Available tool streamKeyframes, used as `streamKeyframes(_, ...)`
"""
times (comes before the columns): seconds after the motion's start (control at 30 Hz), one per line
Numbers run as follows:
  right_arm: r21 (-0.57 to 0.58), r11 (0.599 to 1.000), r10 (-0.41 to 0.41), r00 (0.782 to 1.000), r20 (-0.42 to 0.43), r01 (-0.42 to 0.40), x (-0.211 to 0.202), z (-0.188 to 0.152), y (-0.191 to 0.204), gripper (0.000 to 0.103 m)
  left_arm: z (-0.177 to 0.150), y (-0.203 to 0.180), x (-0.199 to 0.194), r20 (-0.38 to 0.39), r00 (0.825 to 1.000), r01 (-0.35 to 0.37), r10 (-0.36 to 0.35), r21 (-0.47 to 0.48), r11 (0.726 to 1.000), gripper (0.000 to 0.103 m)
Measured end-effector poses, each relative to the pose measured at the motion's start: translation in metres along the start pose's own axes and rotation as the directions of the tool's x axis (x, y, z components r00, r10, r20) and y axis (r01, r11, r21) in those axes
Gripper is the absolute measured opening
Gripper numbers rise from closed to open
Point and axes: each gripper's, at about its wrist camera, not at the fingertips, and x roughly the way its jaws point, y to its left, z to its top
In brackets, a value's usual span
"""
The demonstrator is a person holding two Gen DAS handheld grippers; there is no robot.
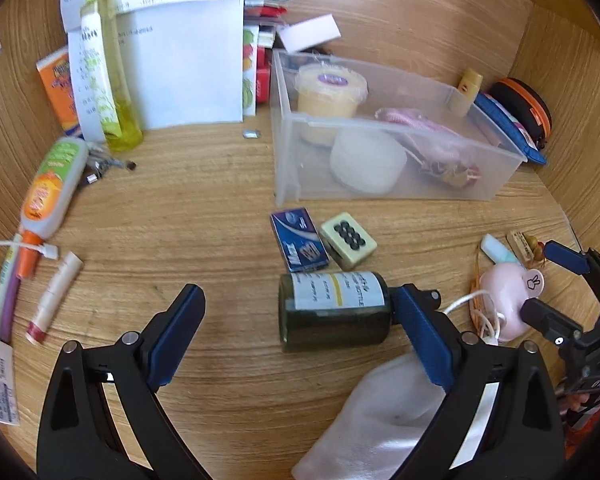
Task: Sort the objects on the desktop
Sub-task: 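Grasp the dark green bottle with the left gripper while the right grasps the pink round case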
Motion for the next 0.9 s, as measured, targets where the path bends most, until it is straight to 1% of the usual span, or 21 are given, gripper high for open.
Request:
streamKeyframes(0.07,-0.001,1.000,0.001,1.000,0.003,-0.001,0.001,-0.001,0.002,0.099,0.001,0.000,0.006,-0.029,0.999,0.037,-0.038,-0.024,0.999,0.097)
streamKeyframes(0.13,-0.004,1.000,0.003,1.000,0.001,-0.003,0.003,0.000,0.003,0.099,0.002,0.000,0.010,-0.047,0.997,0.053,-0.055,-0.040,0.998,0.097)
streamKeyframes(0.3,-0.038,0.999,0.000,1.000,-0.007,0.000,0.008,-0.004,0.010,0.097,0.006,0.000,0.016,-0.062,0.994,0.080,-0.085,-0.079,0.994,0.097)
streamKeyframes(0.37,-0.031,0.999,0.006,1.000,-0.013,-0.007,0.011,-0.004,0.011,0.097,0.007,0.000,0.019,-0.074,0.992,0.095,-0.103,-0.097,0.991,0.097)
streamKeyframes(0.43,-0.017,0.999,0.029,0.999,-0.024,-0.030,0.014,-0.005,0.011,0.090,0.010,-0.002,0.021,-0.072,0.992,0.098,-0.105,-0.099,0.990,0.097)
streamKeyframes(0.47,-0.008,0.999,0.039,0.999,-0.031,-0.039,0.015,-0.005,0.011,0.083,0.011,-0.003,0.022,-0.072,0.992,0.100,-0.107,-0.100,0.990,0.097)
streamKeyframes(0.5,-0.010,1.000,0.030,0.999,-0.023,-0.030,0.015,-0.005,0.012,0.081,0.011,-0.005,0.023,-0.066,0.992,0.098,-0.105,-0.100,0.990,0.097)
streamKeyframes(0.57,-0.021,0.999,0.026,0.999,-0.023,-0.026,0.015,-0.005,0.014,0.074,0.012,-0.007,0.025,-0.057,0.994,0.084,-0.090,-0.090,0.992,0.097)
streamKeyframes(0.6,-0.026,0.999,0.037,0.999,-0.026,-0.038,0.015,-0.005,0.015,0.068,0.011,-0.009,0.026,-0.049,0.996,0.073,-0.077,-0.081,0.994,0.097)
streamKeyframes(0.63,-0.025,0.998,0.050,0.998,-0.033,-0.051,0.015,-0.005,0.016,0.065,0.011,-0.010,0.026,-0.041,0.997,0.065,-0.069,-0.074,0.995,0.097)
streamKeyframes(0.67,-0.024,0.998,0.056,0.998,-0.037,-0.057,0.016,-0.006,0.016,0.061,0.011,-0.010,0.025,-0.033,0.998,0.059,-0.062,-0.070,0.996,0.094)
streamKeyframes(0.73,-0.027,0.998,0.052,0.998,-0.033,-0.053,0.016,-0.007,0.016,0.061,0.011,-0.010,0.023,-0.009,0.999,0.048,-0.048,-0.062,0.997,0.086)
streamKeyframes(0.8,-0.019,0.998,0.054,0.998,-0.034,-0.055,0.016,-0.006,0.015,0.061,0.010,-0.009,0.023,-0.003,0.999,0.037,-0.037,-0.069,0.997,0.073)
streamKeyframes(0.83,-0.016,0.998,0.056,0.998,-0.034,-0.057,0.016,-0.006,0.014,0.061,0.010,-0.007,0.024,-0.005,0.999,0.038,-0.038,-0.072,0.997,0.071)
streamKeyframes(0.87,-0.011,0.998,0.059,0.998,-0.035,-0.059,0.015,-0.007,0.013,0.061,0.009,-0.006,0.024,-0.004,0.999,0.034,-0.034,-0.077,0.996,0.064)
streamKeyframes(0.9,-0.005,0.998,0.063,0.997,-0.036,-0.063,0.015,-0.006,0.012,0.061,0.008,-0.005,0.023,0.000,0.999,0.032,-0.032,-0.082,0.996,0.064)
